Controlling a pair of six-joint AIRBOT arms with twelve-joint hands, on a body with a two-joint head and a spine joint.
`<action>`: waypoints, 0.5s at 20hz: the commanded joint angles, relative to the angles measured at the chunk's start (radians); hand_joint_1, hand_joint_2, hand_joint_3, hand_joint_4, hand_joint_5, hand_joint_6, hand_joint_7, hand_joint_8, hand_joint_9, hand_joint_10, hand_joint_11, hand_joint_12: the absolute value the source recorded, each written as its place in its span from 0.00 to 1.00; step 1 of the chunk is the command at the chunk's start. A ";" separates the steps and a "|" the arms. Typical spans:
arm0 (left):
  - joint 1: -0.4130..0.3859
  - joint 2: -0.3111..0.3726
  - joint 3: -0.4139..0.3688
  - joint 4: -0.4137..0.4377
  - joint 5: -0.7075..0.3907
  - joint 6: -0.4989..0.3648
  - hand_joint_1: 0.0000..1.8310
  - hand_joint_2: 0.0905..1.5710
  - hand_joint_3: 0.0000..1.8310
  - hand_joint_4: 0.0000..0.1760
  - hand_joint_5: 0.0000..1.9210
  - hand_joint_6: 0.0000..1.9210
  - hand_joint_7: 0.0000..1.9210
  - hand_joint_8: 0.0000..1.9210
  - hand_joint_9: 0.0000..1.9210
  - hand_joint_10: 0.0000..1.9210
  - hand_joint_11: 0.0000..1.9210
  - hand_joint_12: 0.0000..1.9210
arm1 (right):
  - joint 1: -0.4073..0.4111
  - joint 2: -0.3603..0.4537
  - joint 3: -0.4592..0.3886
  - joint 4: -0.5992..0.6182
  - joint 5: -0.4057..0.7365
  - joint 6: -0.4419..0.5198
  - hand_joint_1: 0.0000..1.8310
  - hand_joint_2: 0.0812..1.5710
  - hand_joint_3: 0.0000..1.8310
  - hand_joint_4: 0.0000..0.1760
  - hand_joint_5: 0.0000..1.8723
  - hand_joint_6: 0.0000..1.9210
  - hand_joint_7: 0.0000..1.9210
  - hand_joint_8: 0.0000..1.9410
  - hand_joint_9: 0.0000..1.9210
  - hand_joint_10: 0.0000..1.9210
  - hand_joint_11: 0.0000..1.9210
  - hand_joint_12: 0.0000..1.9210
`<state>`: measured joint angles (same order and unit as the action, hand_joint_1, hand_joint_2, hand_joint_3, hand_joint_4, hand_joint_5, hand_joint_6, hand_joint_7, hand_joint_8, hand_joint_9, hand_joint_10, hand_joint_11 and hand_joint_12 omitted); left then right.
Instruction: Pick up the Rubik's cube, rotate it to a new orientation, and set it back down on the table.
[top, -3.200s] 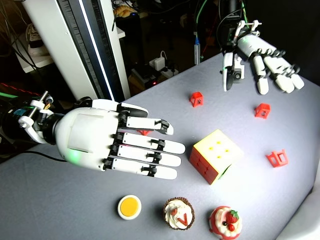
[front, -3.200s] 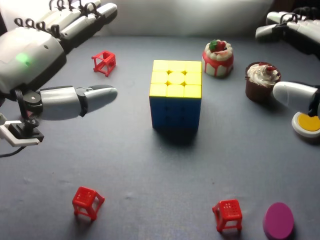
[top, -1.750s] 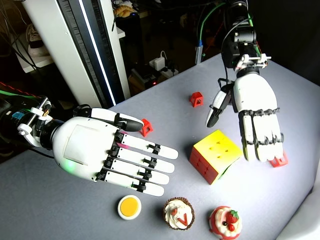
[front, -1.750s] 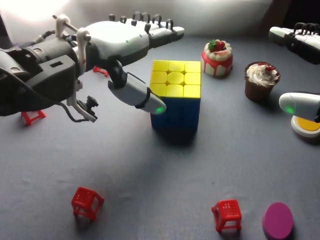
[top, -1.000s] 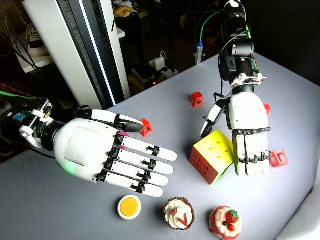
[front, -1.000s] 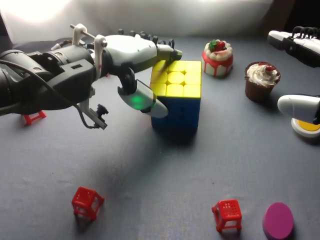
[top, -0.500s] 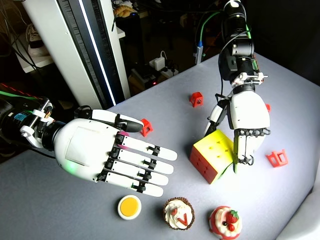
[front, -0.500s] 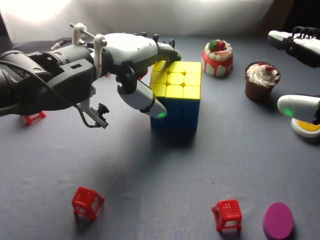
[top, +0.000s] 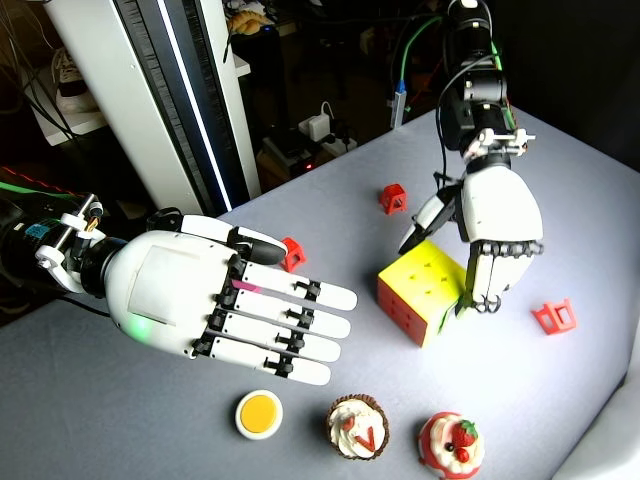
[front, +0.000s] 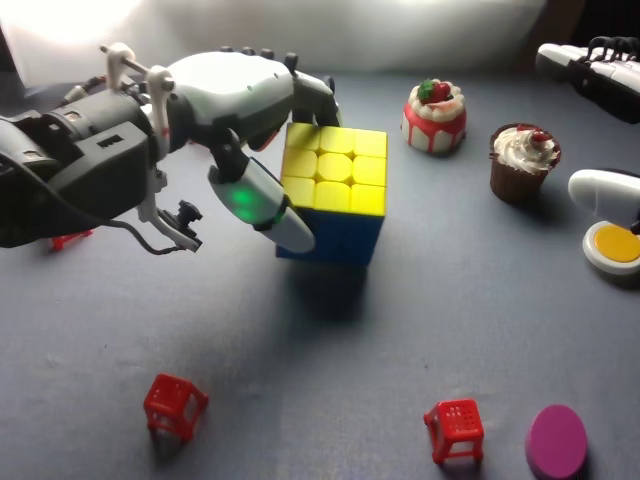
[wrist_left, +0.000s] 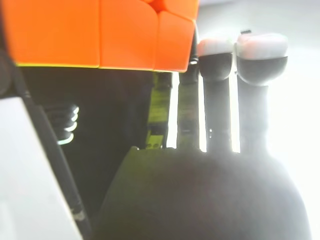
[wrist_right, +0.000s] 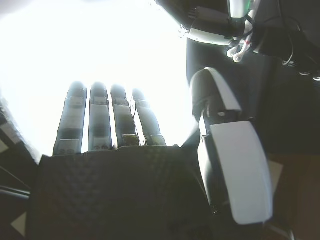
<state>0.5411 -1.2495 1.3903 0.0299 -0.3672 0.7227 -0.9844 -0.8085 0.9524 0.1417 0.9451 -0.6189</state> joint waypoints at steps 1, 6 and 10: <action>-0.009 0.005 -0.007 -0.003 -0.175 -0.023 0.70 0.50 0.58 0.00 0.45 1.00 0.38 0.98 0.52 1.00 0.58 1.00 | 0.006 -0.001 0.006 -0.002 0.144 0.006 0.14 0.92 0.02 0.00 0.00 0.00 0.00 0.00 0.00 0.00 0.00 0.00; 0.006 0.020 -0.024 0.021 -0.250 -0.074 0.70 0.61 0.26 0.00 0.51 1.00 0.56 1.00 0.59 1.00 0.64 1.00 | -0.004 -0.016 0.028 -0.022 0.204 0.006 0.03 0.95 0.00 0.00 0.00 0.00 0.00 0.00 0.00 0.00 0.00 0.40; 0.005 0.044 -0.050 0.046 -0.313 -0.093 0.70 0.60 0.29 0.00 0.54 1.00 0.61 1.00 0.65 1.00 0.70 1.00 | -0.005 -0.068 0.079 -0.028 0.231 0.006 0.00 0.96 0.00 0.00 0.00 0.00 0.00 0.00 0.03 0.01 0.00 0.24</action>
<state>0.5621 -1.2049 1.3380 0.0940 -0.5236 0.6456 -0.9962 -0.8856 1.0363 0.1066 1.0500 -0.6186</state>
